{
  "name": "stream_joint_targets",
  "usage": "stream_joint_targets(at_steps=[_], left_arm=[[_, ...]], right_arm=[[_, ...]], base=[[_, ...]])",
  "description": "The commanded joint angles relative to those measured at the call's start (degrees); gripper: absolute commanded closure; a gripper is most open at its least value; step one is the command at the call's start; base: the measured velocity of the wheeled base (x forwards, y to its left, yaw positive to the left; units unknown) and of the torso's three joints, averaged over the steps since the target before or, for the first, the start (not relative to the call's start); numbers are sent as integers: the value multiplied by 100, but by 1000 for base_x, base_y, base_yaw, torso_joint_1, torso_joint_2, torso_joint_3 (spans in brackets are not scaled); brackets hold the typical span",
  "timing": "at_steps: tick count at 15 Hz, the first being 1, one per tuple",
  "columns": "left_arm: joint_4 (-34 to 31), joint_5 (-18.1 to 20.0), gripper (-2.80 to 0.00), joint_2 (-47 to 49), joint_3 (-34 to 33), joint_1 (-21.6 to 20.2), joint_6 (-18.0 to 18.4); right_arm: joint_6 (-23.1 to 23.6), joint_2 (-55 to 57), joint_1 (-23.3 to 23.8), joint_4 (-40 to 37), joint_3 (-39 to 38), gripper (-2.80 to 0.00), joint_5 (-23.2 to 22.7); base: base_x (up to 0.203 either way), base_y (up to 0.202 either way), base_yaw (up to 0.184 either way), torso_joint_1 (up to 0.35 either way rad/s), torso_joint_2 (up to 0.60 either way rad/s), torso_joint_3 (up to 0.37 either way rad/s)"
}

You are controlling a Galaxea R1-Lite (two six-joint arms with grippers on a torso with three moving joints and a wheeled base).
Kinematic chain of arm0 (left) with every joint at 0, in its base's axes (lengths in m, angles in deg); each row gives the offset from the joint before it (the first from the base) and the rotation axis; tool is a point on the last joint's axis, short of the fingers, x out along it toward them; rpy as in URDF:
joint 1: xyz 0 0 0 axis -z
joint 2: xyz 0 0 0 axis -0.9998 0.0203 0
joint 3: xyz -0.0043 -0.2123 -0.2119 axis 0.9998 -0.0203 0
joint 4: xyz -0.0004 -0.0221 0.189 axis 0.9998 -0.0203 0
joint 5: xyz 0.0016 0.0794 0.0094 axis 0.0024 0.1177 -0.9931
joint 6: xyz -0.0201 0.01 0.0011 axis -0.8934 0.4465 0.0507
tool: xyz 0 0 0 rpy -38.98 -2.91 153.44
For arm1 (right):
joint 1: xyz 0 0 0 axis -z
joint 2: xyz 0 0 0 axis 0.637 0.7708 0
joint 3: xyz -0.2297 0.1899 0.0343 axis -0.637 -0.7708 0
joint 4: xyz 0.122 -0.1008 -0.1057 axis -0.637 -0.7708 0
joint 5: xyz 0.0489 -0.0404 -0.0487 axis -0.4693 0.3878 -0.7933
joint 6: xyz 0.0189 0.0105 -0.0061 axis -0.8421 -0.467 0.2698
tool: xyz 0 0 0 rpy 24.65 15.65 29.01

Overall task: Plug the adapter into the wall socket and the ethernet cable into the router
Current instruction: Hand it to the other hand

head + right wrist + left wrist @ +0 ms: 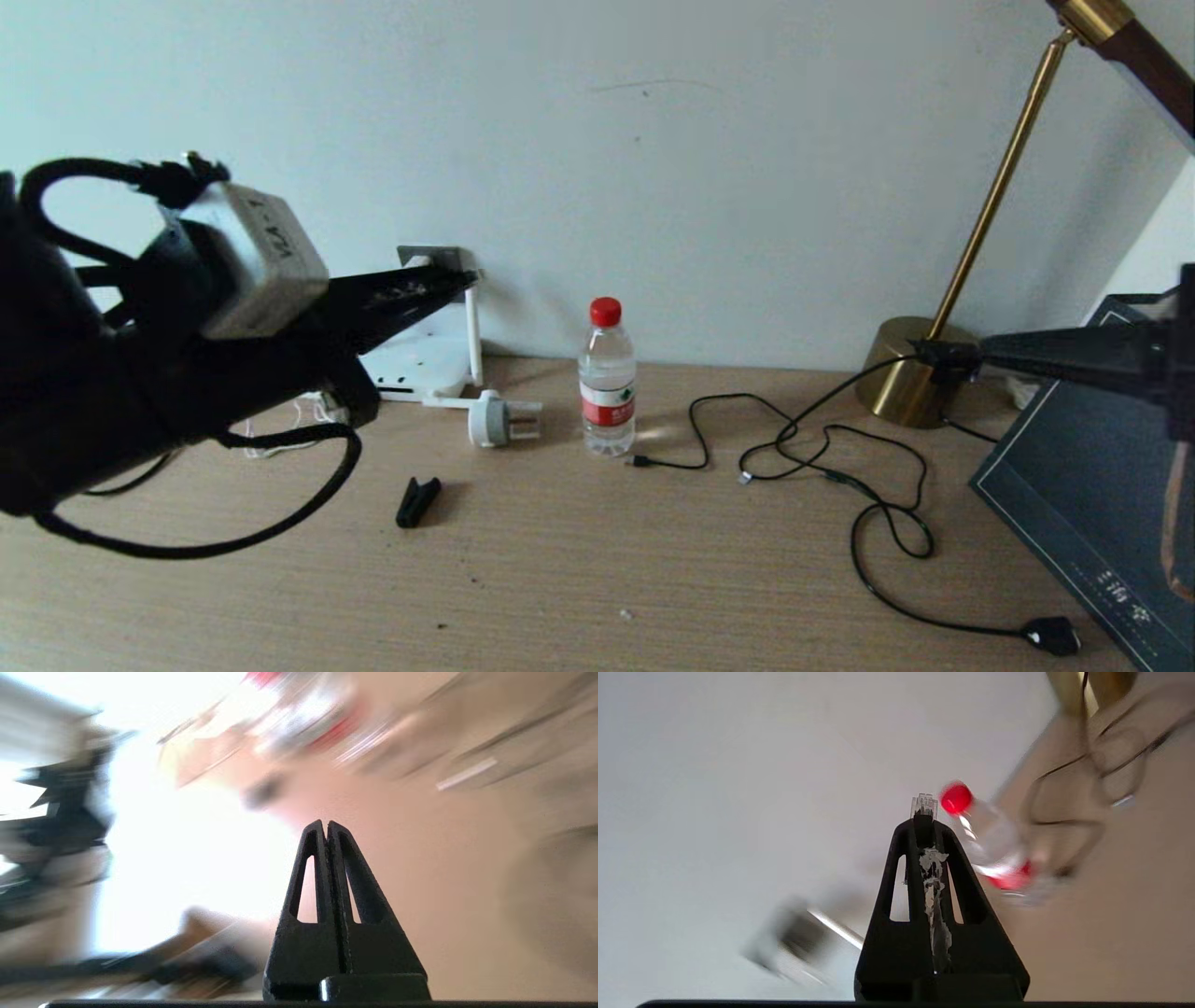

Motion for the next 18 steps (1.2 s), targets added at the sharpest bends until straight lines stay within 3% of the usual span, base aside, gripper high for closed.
stream_joint_targets(at_steps=[1,3,5,6,7,9,13,18], left_arm=[[126,14,0,378,187,348,1152],[224,26,0,627,492,647,1588],[251,46,0,860,827,934,2107],[253,95,0,909,920,1007,2401],[260,195,0,926,938,1046,2642],[262,356,0,1041,1048,1147,2959],[257,887,0,1541,1829,1226,3290],[342,944,0,1863,2042,1367,3431]], right_arm=[[-1062,1471,-397,-429,1070,0,-1135],[-1649,2172,-635,-933,2044,0,-1643],[-2283,2642,-736,-1239,2773,0,-2445],[-2605,2745,-729,-1309,3026,-280,-2951],[-2855,2777,-708,-1337,3190,-280,-3196],[-2938,2775,-692,-1346,3237,-280,-3262],[-2905,2543,-246,-1346,3129,-280,-3475],[-2929,2587,-195,-1246,3304,-280,-3941]], base=[[0,0,0,0,0,0],[0,0,0,0,0,0],[0,0,0,0,0,0],[0,0,0,0,0,0],[0,0,0,0,0,0],[0,0,0,0,0,0],[0,0,0,0,0,0],[0,0,0,0,0,0]])
